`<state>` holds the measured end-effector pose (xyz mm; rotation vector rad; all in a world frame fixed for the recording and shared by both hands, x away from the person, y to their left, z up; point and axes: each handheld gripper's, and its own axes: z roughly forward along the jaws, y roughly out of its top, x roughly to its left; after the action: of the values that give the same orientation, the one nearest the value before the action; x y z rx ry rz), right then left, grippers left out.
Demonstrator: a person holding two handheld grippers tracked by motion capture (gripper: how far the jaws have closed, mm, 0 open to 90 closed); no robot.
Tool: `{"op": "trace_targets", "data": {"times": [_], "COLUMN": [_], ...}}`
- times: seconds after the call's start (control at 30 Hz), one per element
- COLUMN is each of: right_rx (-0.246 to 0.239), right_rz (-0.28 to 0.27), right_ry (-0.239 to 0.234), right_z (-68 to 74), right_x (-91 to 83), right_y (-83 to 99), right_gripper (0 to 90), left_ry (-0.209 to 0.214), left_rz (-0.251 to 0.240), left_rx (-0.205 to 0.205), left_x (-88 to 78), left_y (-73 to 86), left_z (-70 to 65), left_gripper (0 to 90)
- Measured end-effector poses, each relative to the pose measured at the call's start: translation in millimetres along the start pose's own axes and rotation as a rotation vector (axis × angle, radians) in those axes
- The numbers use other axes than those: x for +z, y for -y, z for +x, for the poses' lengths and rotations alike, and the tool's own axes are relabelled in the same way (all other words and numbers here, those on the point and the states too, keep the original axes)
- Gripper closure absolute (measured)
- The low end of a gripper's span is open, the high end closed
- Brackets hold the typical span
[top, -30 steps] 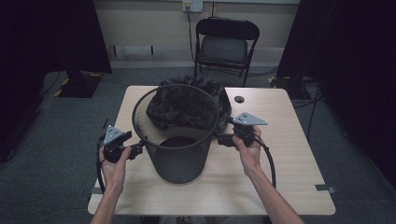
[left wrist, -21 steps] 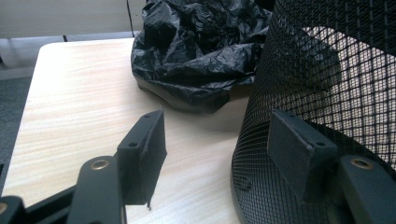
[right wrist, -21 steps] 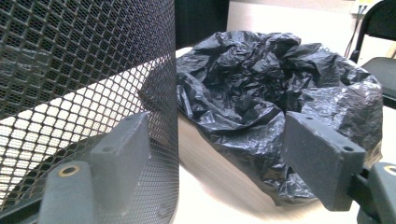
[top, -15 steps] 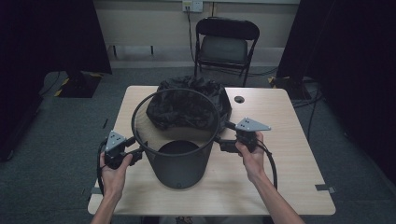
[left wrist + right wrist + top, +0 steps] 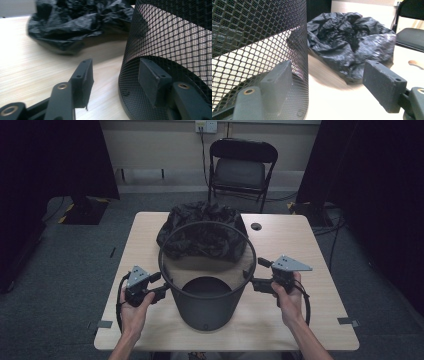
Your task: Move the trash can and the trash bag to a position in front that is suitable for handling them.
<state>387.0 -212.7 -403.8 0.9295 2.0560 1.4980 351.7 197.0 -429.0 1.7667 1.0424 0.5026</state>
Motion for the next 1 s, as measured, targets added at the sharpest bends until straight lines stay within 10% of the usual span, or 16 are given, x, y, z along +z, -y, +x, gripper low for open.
{"op": "trace_targets", "data": {"times": [1.0], "right_rx": [0.141], "right_rz": [-0.045], "right_ry": [0.231], "right_z": [-46.7], "right_x": [-87.9], "right_y": [34.2], "right_gripper": [23.3], "left_ry": [0.020], "left_rz": [0.027], "left_rx": [0.022], "left_x": [75.0], "left_y": [-28.2], "left_z": [-87.8], "left_gripper": [44.8]}}
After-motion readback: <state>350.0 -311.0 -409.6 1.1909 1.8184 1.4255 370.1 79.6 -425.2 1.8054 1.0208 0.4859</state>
